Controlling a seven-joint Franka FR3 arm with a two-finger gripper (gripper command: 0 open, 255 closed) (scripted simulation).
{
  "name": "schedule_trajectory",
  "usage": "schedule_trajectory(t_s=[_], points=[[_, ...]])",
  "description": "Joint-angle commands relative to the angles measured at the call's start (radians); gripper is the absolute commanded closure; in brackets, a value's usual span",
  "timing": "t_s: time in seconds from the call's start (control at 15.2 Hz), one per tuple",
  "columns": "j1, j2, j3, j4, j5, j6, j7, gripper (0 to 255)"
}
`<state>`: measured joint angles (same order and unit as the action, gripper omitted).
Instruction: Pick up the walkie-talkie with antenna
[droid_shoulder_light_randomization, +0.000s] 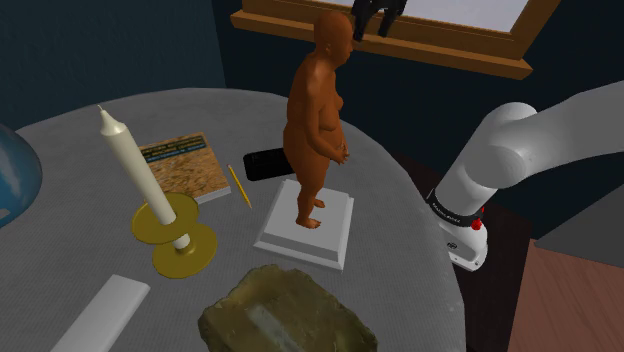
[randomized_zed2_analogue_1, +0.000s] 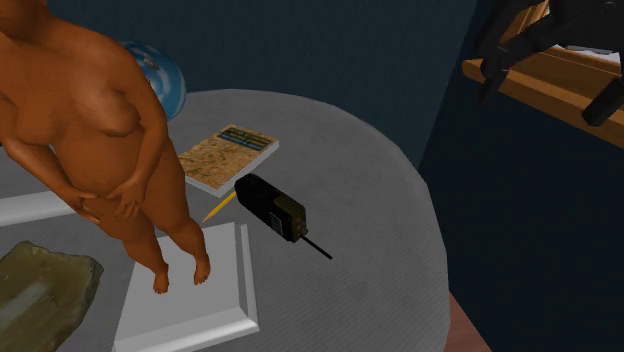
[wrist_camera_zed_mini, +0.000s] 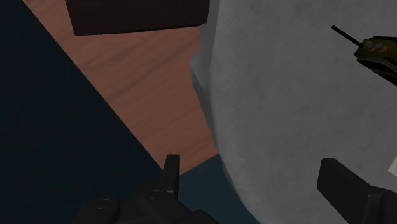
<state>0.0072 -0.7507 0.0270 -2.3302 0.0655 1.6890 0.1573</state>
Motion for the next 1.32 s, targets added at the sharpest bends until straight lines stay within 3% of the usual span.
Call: schedule_trajectory(t_s=[0.0,1.25], points=[[0.000,0.000,0.000,0.000,0.000,0.000,0.000,0],[0.310,0.167,0.249,-0.180,0.132,0.351,-0.186,0]])
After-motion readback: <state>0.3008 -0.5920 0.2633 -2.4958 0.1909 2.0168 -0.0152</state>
